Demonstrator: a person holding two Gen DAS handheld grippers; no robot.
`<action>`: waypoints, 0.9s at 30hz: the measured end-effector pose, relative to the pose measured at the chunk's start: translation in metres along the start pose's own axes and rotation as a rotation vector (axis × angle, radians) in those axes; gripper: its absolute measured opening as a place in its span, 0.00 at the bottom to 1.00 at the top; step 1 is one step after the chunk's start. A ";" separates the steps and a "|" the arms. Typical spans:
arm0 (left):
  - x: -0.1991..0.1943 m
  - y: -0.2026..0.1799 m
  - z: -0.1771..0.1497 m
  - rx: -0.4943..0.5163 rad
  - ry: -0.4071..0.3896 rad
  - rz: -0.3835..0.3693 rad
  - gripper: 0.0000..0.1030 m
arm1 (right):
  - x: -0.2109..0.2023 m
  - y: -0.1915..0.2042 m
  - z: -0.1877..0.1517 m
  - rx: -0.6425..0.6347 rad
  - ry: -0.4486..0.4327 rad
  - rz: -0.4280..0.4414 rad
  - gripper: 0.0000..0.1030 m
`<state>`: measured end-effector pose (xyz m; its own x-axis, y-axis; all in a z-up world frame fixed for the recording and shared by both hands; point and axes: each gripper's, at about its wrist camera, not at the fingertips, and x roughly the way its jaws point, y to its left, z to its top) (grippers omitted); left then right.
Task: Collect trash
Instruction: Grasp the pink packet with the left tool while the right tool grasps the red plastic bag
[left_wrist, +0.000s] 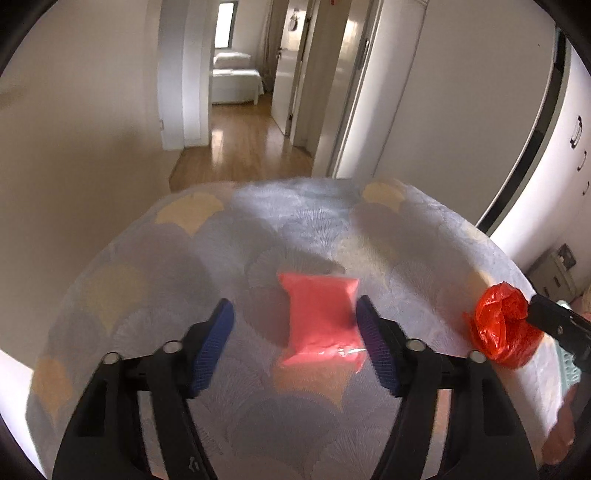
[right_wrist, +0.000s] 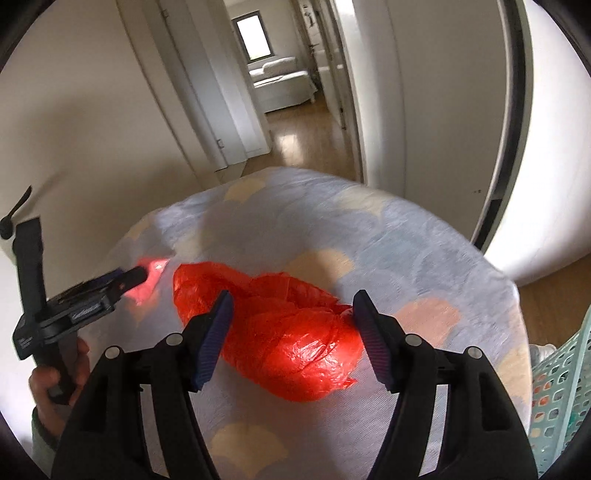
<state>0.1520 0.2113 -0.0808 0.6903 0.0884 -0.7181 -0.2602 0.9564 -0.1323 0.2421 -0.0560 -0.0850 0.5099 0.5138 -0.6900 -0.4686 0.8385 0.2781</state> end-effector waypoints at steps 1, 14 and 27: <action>0.003 -0.004 0.001 0.009 0.003 -0.005 0.54 | -0.002 0.003 -0.003 -0.004 0.007 0.014 0.62; 0.015 -0.003 -0.003 0.011 0.032 -0.046 0.49 | -0.005 0.045 -0.021 -0.119 0.050 0.047 0.75; 0.019 -0.016 -0.004 0.065 0.030 0.000 0.39 | 0.013 0.038 -0.029 -0.063 0.068 0.049 0.66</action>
<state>0.1665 0.1967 -0.0957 0.6698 0.0806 -0.7382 -0.2148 0.9726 -0.0888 0.2100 -0.0225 -0.1028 0.4363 0.5386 -0.7208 -0.5370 0.7986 0.2717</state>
